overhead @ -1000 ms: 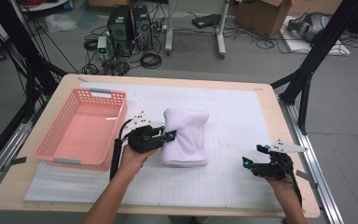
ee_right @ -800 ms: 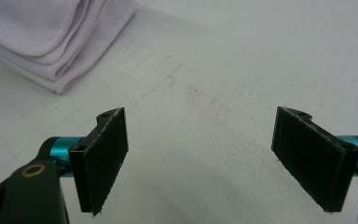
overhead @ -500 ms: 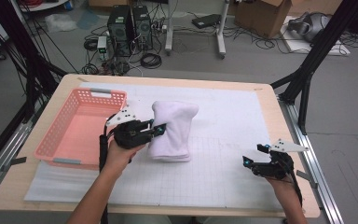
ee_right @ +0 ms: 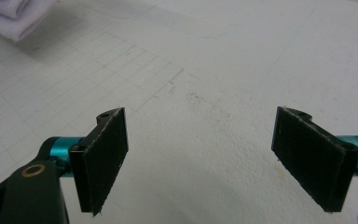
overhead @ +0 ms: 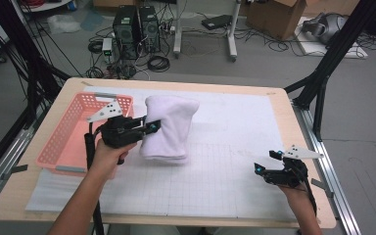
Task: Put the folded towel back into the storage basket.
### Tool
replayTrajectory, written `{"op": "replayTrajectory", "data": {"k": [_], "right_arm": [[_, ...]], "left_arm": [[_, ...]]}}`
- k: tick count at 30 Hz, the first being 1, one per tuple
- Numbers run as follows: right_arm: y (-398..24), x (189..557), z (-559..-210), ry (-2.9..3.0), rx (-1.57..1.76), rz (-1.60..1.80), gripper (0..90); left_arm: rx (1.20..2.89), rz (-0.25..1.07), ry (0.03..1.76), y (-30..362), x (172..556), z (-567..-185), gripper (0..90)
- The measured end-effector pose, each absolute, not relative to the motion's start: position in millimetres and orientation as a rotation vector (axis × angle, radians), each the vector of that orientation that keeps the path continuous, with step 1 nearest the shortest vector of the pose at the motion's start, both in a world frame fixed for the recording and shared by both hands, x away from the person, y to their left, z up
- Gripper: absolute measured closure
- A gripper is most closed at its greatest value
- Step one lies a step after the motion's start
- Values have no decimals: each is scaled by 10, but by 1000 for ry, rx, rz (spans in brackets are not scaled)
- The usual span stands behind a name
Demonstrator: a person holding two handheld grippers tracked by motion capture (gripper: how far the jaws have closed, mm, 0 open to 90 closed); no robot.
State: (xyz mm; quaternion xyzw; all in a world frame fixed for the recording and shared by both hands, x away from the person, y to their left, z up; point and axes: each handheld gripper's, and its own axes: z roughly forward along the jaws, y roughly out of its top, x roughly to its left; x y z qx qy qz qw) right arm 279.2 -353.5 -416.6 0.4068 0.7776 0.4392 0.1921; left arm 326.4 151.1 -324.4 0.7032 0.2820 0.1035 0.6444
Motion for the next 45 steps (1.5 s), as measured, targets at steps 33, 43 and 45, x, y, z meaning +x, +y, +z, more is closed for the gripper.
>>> {"op": "replayTrajectory", "data": {"k": [33,43,45], "right_arm": [[-3530,2814,-4143,2168,1145,1207,173],[-3518,2817,-4144,2170,1152,1195,173],[-3514,2822,-4151,2172,1145,1190,173]], "left_arm": [[1501,329,735,2885,3280,-2796,730],[1459,360,775,3207,3269,-2820,728],[1463,361,788,3267,3275,-2848,728]]}}
